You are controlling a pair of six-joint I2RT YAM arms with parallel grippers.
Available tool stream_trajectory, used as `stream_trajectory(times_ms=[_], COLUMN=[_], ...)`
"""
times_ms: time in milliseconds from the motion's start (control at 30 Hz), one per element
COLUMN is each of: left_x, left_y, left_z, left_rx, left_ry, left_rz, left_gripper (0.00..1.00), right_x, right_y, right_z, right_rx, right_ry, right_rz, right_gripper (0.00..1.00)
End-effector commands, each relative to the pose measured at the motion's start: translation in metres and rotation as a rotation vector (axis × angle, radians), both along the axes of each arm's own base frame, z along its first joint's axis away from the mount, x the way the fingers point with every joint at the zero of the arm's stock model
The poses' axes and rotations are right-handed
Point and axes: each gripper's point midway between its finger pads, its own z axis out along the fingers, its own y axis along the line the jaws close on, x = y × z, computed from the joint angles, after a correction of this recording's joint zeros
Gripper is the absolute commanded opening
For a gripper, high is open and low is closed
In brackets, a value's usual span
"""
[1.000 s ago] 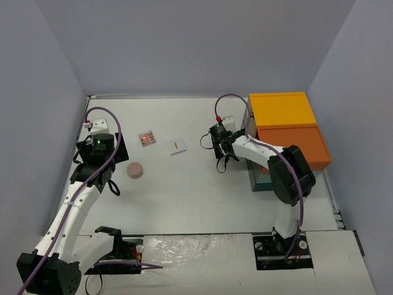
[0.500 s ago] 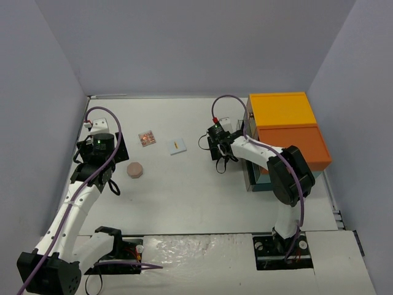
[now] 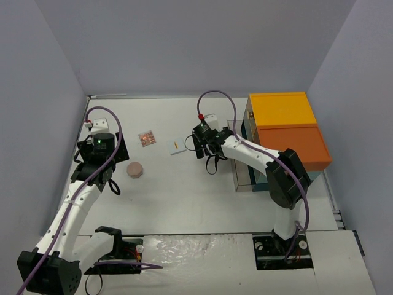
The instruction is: Organize the makeup
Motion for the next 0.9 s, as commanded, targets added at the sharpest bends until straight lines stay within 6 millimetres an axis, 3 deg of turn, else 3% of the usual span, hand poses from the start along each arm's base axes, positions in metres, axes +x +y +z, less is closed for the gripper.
stream_trajectory(times_ms=[0, 133, 233, 467, 567, 733, 867], left_x=[0.013, 0.017, 0.021, 0.024, 0.025, 0.026, 0.027], left_y=[-0.002, -0.013, -0.023, -0.027, -0.027, -0.029, -0.031], left_z=[0.016, 0.007, 0.001, -0.002, -0.003, -0.006, -0.009], left_rx=[-0.013, -0.043, -0.071, -0.081, -0.078, -0.080, -0.077], left_ry=[-0.065, -0.036, -0.004, 0.004, 0.007, 0.018, 0.035], left_rz=[-0.012, -0.061, -0.106, -0.121, -0.125, -0.139, -0.151], left_gripper=[0.97, 0.97, 0.97, 0.97, 0.97, 0.97, 0.97], right_x=[0.007, 0.008, 0.011, 0.014, 0.017, 0.019, 0.011], right_y=[0.001, 0.005, -0.004, -0.049, -0.059, -0.045, -0.008], right_z=[0.044, 0.070, 0.081, 0.048, 0.034, 0.012, 0.004], right_rx=[0.025, 0.068, 0.065, 0.006, -0.002, 0.093, 0.153], right_ry=[-0.082, -0.120, -0.144, -0.087, -0.058, -0.001, 0.041], right_rz=[-0.038, -0.026, -0.036, -0.137, -0.149, -0.082, 0.054], right_gripper=[0.99, 1.00, 1.00, 1.00, 1.00, 0.97, 0.94])
